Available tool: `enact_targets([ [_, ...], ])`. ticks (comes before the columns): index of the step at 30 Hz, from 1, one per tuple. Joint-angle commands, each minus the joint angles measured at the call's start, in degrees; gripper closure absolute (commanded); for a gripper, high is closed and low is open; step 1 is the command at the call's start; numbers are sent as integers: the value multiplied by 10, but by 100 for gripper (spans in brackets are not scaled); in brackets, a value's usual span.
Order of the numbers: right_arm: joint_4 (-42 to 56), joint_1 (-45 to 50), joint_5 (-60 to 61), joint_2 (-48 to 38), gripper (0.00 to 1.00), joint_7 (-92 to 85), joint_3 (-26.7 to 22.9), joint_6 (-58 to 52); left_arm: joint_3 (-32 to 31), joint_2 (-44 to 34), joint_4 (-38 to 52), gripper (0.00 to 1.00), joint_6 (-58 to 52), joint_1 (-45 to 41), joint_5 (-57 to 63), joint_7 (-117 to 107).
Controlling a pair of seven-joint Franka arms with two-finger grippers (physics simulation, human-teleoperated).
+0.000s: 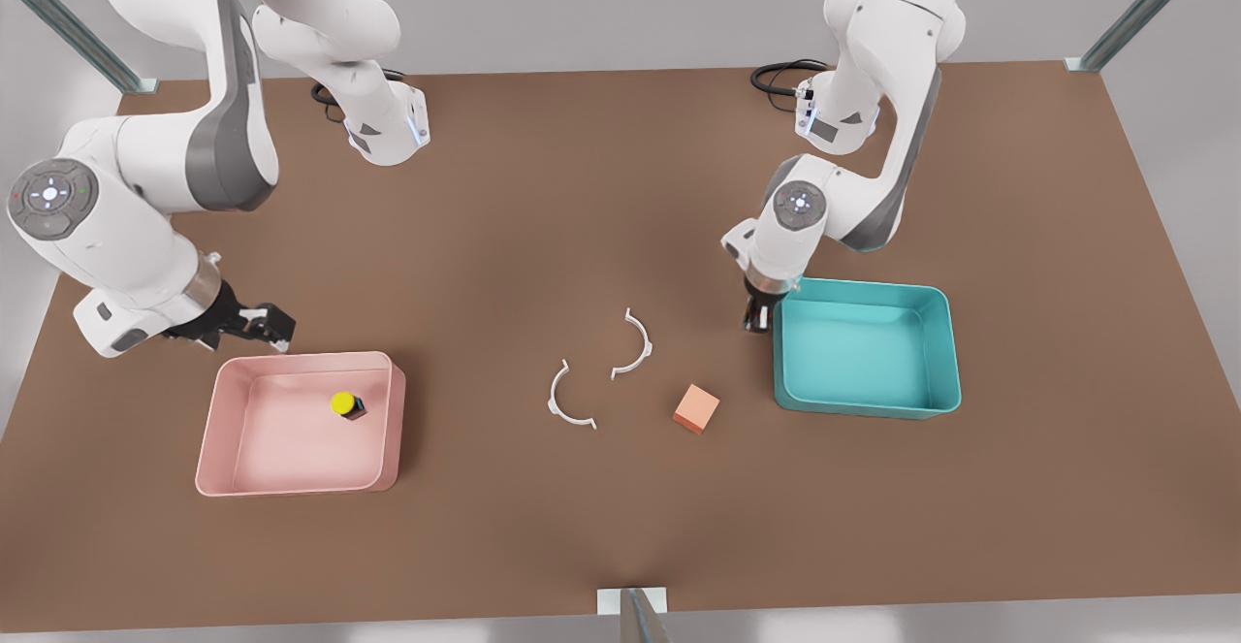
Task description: Place the red button in the blue storage box with the left arm, and place the yellow button in the pink storage box with the right arm
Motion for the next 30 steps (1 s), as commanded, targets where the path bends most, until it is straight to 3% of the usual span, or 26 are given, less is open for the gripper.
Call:
enact_targets([
  [1,1,3,3,-1,0,-31,8,-51,7,-13,9,52,-115,2,-3,11],
  [5,1,2,2,-7,0,-36,21,-48,13,-29,9,52,-146,85,-4,105],
  [9,1,-1,3,-6,0,-37,21,-48,13,2,36,49,-143,151,-3,194],
  [10,1,-1,3,-6,0,-37,21,-48,13,8,39,0,-144,149,-3,192],
  [15,0,1,1,-2,0,-32,21,-34,15,-1,45,0,-149,153,-5,29],
  [17,-2,-3,0,-1,0,-31,21,-35,22,-1,129,0,-270,160,-47,-240],
  [20,-2,-3,1,1,0,-31,21,-34,22,-5,216,0,-280,160,-61,-599],
  [23,1,-2,0,0,0,-37,20,-35,43,-7,303,0,-282,160,-59,-687],
  [24,2,-1,0,-1,0,-36,20,-36,43,-15,340,0,-336,164,-58,-688],
  [25,2,-2,1,-1,0,-36,20,-36,-26,-44,339,0,-362,239,-55,-712],
  [26,2,-2,1,-1,0,-36,20,-36,-47,-46,341,0,-387,257,-48,-751],
  [30,0,-6,-1,11,0,-30,17,-15,-47,-54,341,0,-409,252,-43,-793],
])
